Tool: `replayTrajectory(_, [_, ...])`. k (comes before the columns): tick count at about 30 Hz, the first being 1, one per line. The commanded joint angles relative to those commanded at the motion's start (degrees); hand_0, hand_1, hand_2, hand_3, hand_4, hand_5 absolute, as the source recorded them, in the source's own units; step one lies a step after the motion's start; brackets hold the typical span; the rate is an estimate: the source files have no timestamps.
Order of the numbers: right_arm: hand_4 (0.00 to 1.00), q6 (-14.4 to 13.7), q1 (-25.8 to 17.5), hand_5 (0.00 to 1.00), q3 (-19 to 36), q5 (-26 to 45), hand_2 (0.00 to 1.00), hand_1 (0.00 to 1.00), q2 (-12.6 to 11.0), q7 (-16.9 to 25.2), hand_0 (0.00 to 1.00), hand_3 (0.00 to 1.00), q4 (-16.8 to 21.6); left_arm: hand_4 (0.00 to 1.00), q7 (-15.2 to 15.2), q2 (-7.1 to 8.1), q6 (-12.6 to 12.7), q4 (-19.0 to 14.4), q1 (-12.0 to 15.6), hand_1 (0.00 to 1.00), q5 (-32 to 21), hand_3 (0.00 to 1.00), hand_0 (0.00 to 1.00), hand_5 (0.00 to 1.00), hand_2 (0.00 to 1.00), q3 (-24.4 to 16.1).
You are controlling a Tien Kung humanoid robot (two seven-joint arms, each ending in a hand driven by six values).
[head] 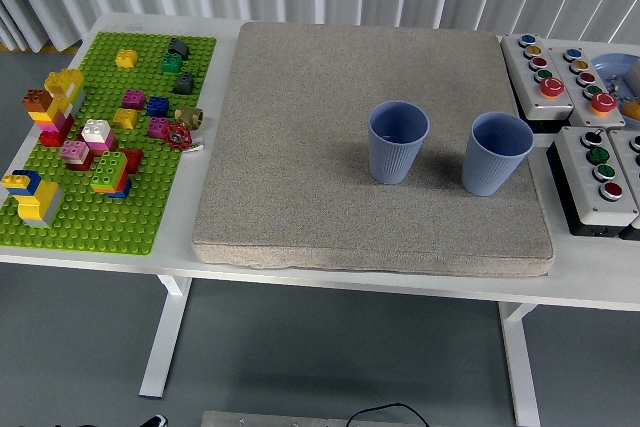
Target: Pick cup pour cup place
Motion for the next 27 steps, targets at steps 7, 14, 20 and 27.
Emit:
replayTrajectory(7, [0.73,1.2,-0.7,0.318,0.9,-3.0,0.95,0.875,-0.2,-1.8,0.916,0.948,0.1,0.495,-0.1,-0.03,0.0,0.0,0.0,0.857,0.0,0.795,0.797,0.998,0.872,0.0])
replayTrajectory(14, [0.761,5.0,-2.4,0.27,2.2,-10.2,0.94,0.876,-1.2,-5.5,0.912,0.943,0.7,0.495,-0.1,-0.05,0.0,0.1,0.0,0.857,0.1,0.795,0.797,0.998,0.871,0.0])
replayTrajectory(20, [0.769,8.6,-3.5,0.251,3.7,-18.8,0.937,0.873,-2.5,-9.9,0.911,0.944,2.3,0.496,-0.1,-0.05,-0.1,0.1,0.0,0.857,0.0,0.795,0.797,0.998,0.871,0.0])
replayTrajectory(27, [0.78,13.0,-6.2,0.244,4.4,-23.2,0.938,0.873,-3.5,-12.4,0.916,0.951,4.5,0.496,0.0,0.0,-0.1,0.1,0.0,0.857,0.3,0.795,0.797,0.998,0.871,-0.1])
